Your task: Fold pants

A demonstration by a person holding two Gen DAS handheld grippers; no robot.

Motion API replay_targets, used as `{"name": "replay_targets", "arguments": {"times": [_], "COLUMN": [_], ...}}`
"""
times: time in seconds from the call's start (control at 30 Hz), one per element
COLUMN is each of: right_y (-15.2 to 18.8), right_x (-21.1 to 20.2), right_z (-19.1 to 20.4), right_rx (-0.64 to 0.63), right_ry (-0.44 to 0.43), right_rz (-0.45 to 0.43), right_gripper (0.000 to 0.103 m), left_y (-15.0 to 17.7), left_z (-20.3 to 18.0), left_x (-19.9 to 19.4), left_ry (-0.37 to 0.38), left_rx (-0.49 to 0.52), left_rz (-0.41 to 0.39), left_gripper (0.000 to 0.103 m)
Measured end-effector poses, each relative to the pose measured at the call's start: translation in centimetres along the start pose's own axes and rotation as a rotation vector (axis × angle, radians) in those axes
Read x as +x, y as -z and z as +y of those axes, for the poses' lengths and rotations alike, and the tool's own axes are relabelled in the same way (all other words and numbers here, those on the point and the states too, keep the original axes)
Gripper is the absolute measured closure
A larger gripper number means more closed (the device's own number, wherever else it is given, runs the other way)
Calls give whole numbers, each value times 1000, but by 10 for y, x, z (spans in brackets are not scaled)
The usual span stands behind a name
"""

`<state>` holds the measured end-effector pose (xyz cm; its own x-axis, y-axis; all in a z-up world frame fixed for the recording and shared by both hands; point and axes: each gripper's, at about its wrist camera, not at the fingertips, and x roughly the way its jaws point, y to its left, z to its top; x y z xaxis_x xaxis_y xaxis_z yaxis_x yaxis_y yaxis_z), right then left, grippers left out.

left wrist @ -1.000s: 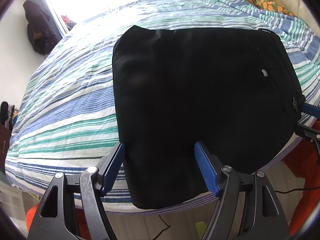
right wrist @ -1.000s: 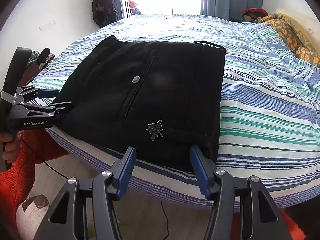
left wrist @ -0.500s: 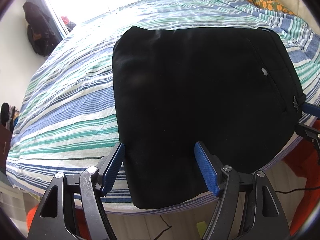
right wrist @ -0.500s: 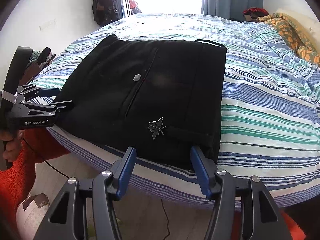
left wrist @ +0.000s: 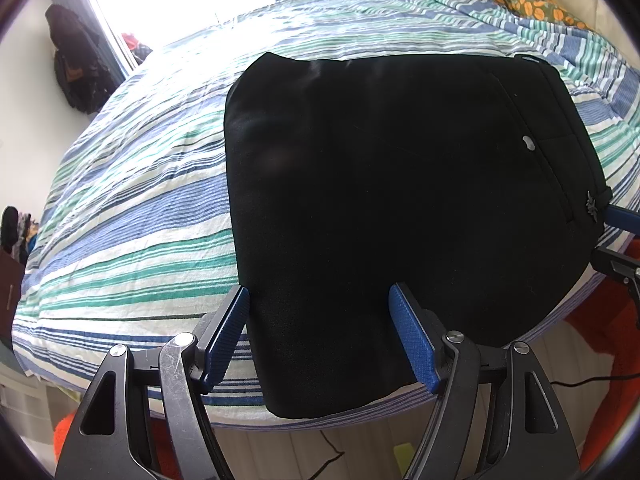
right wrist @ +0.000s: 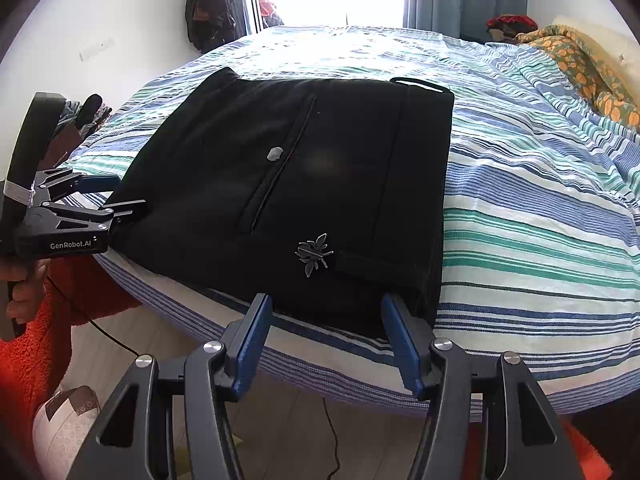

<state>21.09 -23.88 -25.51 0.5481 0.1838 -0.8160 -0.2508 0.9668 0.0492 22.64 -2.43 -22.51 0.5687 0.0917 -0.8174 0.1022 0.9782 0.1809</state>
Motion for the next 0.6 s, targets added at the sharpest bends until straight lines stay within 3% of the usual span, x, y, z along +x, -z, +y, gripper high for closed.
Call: {"name": "replay_targets", "arguments": {"times": [0.13,0.2,0.27,0.3,0.37,0.5,0.6], "right_y": [0,-4,-8,-10,-12,-19,-29], "right_x": [-1,-11,-30,-37,-40,3,30], "right_z": [-1,-8,-29,-41,-71,-117,-119], "right_rx": [6,54,157,215,338,540,530], "right_ry": [-8,-53,-144,-166,-186,-361,-399], "right_rz": [1,-14,-69,-96,-108,33,114], "right_gripper": [44,45,44,40,33,33,33], "left_y": [-2,-10,-18,-20,-22,-17,-21], "left_z": [0,9,33,49,73,97,87], "left_x": [-2,-9,-21,-26,-20,22,38], "left_ry": [7,48,124,146,174,317,384], "left_rx": [1,-17,-87,-141,-230,-383,-363], "left_rz": [11,44,27,5,10,147,183], "left_gripper": [29,28,22,12,8,10,10]}}
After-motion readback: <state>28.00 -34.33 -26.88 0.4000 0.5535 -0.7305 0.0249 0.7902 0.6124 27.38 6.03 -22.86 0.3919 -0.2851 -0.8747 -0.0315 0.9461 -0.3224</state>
